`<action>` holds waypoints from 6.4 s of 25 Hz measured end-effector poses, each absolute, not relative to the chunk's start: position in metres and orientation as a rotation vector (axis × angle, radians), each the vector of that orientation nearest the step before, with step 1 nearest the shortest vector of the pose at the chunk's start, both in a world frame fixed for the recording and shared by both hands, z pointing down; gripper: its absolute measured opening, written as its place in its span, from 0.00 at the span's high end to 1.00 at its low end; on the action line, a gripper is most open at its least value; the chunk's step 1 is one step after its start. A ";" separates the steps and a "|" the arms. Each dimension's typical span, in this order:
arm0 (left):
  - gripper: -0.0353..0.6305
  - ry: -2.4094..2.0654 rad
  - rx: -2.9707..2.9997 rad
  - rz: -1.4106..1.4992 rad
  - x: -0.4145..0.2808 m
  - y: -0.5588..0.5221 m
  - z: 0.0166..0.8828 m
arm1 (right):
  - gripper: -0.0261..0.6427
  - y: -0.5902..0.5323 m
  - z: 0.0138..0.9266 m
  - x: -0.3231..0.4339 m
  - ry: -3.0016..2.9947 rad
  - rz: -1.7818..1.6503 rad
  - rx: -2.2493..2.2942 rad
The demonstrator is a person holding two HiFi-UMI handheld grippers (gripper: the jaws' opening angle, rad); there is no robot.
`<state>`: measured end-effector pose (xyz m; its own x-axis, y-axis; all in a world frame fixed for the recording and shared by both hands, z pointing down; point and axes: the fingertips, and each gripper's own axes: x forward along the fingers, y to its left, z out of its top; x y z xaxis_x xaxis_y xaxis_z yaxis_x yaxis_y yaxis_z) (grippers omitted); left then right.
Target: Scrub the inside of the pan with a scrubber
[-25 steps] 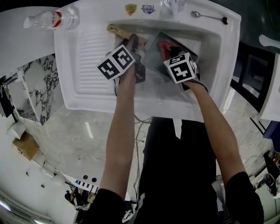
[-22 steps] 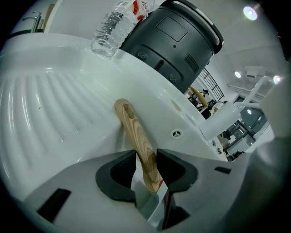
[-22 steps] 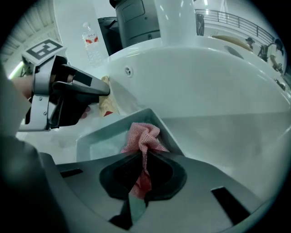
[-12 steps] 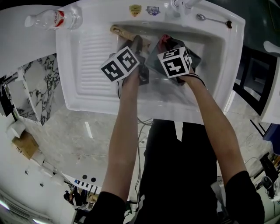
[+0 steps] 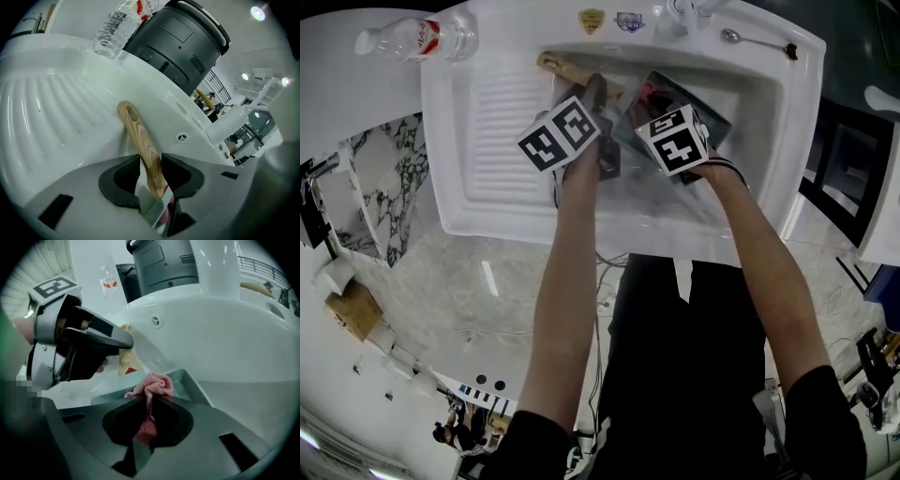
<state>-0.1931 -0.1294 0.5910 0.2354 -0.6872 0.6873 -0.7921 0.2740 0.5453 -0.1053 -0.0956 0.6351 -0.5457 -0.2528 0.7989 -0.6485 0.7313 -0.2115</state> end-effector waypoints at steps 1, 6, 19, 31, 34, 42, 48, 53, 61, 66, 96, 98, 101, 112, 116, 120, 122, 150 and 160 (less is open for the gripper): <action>0.71 -1.485 1.446 0.124 -0.193 -0.129 0.591 | 0.91 -0.090 0.635 -0.108 -2.144 0.639 0.663; 0.71 -1.482 1.448 0.126 -0.192 -0.130 0.591 | 0.91 -0.064 0.636 -0.121 -2.165 0.707 0.573; 0.71 -1.476 1.450 0.131 -0.192 -0.129 0.592 | 0.90 -0.020 0.642 -0.115 -2.094 0.795 0.218; 0.70 -1.479 1.453 0.141 -0.192 -0.129 0.592 | 0.90 0.018 0.652 -0.052 -1.783 0.623 -0.066; 0.70 -1.480 1.451 0.142 -0.192 -0.129 0.591 | 0.90 0.026 0.654 -0.039 -1.719 0.540 -0.119; 0.70 -1.475 1.454 0.152 -0.192 -0.128 0.591 | 0.90 0.036 0.661 -0.013 -1.566 0.464 -0.163; 0.70 -1.463 1.461 0.173 -0.191 -0.130 0.592 | 0.90 0.007 0.665 0.003 -1.490 0.354 -0.007; 0.70 -1.463 1.462 0.169 -0.192 -0.131 0.592 | 0.90 -0.032 0.666 0.019 -1.476 0.294 0.166; 0.70 -1.466 1.491 0.191 -0.191 -0.131 0.592 | 0.90 -0.076 0.664 0.030 -1.430 -0.022 0.302; 0.70 -1.467 1.485 0.166 -0.191 -0.134 0.591 | 0.90 -0.096 0.660 0.025 -1.446 -0.178 0.414; 0.70 -1.464 1.475 0.166 -0.190 -0.132 0.592 | 0.90 -0.031 0.642 -0.091 -2.072 0.187 0.157; 0.70 -1.466 1.477 0.167 -0.190 -0.131 0.592 | 0.90 -0.042 0.643 -0.081 -2.067 0.176 0.226; 0.70 -1.467 1.478 0.167 -0.190 -0.131 0.592 | 0.90 -0.067 0.643 -0.068 -2.067 0.166 0.354; 0.69 -1.468 1.472 0.165 -0.190 -0.131 0.592 | 0.90 -0.095 0.647 -0.030 -1.883 0.016 0.539; 0.70 -1.474 1.465 0.155 -0.191 -0.130 0.592 | 0.90 -0.063 0.645 -0.046 -1.956 0.115 0.436; 0.70 -1.477 1.457 0.142 -0.191 -0.130 0.593 | 0.90 -0.025 0.647 -0.059 -1.989 0.185 0.269; 0.70 -1.476 1.466 0.149 -0.190 -0.130 0.593 | 0.90 -0.007 0.649 -0.055 -1.962 0.198 0.177; 0.70 -1.472 1.464 0.136 -0.190 -0.127 0.593 | 0.90 0.009 0.658 -0.015 -1.728 0.231 0.202; 0.70 -1.453 1.493 0.160 -0.188 -0.126 0.592 | 0.90 -0.010 0.662 0.011 -1.577 0.101 0.174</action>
<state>-0.1879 -0.1264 0.5924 0.2679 -0.6769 0.6856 -0.8098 0.2273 0.5409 0.0108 -0.0102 0.6616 -0.0069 -0.0474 0.9989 -0.1745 0.9836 0.0455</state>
